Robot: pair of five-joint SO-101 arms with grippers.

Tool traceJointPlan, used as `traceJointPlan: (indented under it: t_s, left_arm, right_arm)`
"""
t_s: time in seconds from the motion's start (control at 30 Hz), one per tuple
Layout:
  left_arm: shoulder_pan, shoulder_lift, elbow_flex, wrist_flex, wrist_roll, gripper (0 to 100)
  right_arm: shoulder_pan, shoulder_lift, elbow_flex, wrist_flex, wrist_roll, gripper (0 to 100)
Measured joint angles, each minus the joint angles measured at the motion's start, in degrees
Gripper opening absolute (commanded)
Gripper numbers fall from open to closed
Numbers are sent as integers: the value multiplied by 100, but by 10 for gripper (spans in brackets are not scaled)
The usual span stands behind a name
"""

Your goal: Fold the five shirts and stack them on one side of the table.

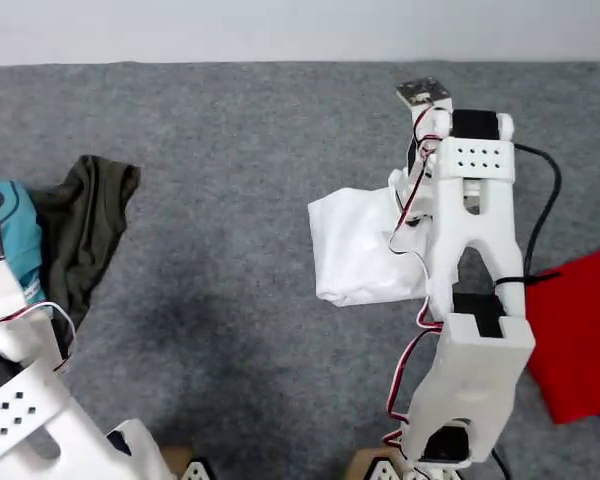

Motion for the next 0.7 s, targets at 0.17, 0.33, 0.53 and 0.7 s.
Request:
traceJointPlan:
  t_s: [0.17, 0.33, 0.53, 0.7]
  left_arm:
    - [0, 0, 0, 0, 0, 32]
    - [0, 0, 0, 0, 0, 32]
    - [0, 0, 0, 0, 0, 32]
    - [0, 0, 0, 0, 0, 32]
  right_arm:
    - [0, 334, 0, -88, 18, 31]
    - [0, 501, 0, 35, 35, 225]
    - [167, 325, -431, 554, 35, 281]
    - [360, -202, -703, 580, 35, 280]
